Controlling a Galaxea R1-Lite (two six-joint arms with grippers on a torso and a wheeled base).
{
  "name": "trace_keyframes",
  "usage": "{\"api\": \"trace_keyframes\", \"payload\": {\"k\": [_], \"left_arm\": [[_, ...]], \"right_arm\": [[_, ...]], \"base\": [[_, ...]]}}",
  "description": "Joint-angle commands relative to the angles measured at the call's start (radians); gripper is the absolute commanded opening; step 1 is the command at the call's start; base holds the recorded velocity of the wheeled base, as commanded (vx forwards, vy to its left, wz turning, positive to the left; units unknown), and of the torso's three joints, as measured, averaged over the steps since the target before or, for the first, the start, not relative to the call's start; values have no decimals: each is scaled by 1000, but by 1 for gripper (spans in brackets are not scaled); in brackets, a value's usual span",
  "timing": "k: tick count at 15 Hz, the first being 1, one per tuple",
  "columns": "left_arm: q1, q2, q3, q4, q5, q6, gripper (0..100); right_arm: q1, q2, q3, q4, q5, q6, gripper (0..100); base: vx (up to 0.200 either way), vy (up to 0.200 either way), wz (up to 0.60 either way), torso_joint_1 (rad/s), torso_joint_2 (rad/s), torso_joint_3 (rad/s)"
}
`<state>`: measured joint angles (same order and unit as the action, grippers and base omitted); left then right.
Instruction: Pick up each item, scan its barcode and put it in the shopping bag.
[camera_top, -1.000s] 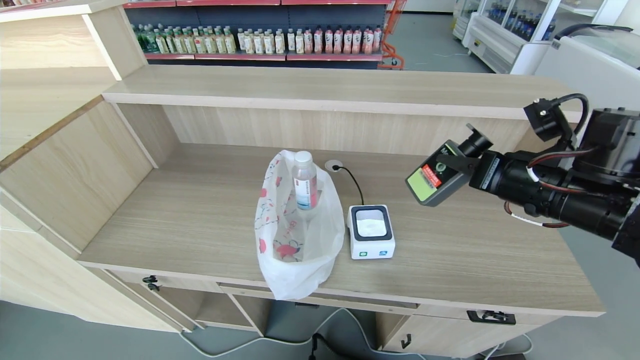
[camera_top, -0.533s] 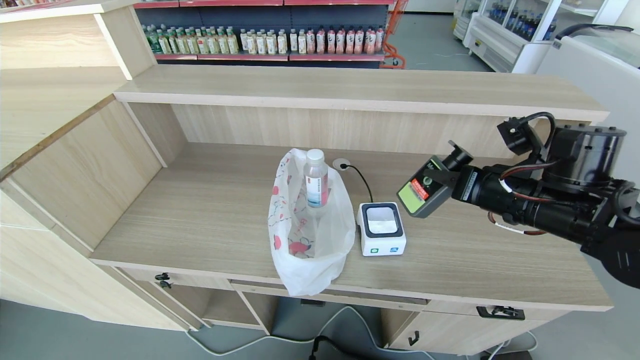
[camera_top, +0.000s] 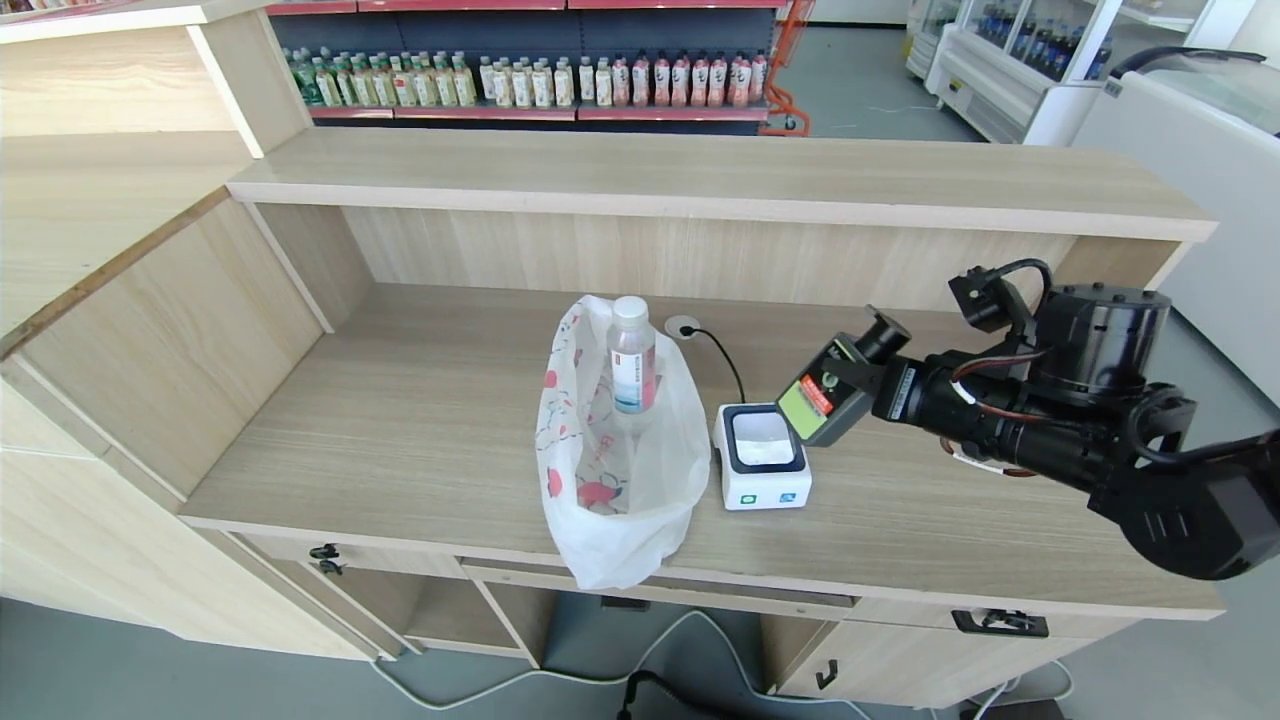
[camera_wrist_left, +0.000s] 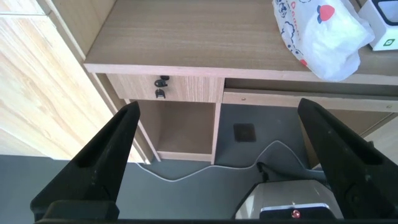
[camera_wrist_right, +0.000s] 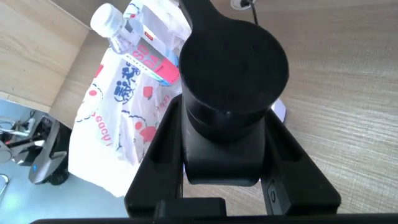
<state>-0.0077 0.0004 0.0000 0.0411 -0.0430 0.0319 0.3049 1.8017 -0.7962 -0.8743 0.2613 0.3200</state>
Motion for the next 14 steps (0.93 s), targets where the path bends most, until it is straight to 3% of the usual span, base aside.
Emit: {"api": "trace_keyframes", "payload": {"k": [1, 14], "left_arm": [[0, 0, 0, 0, 0, -1, 100], [0, 0, 0, 0, 0, 2, 100]], "right_arm": [[3, 22, -15, 0, 12, -1, 0], [56, 146, -100, -2, 4, -6, 0]], "base": [[0, 0, 0, 0, 0, 0], [0, 0, 0, 0, 0, 0]]}}
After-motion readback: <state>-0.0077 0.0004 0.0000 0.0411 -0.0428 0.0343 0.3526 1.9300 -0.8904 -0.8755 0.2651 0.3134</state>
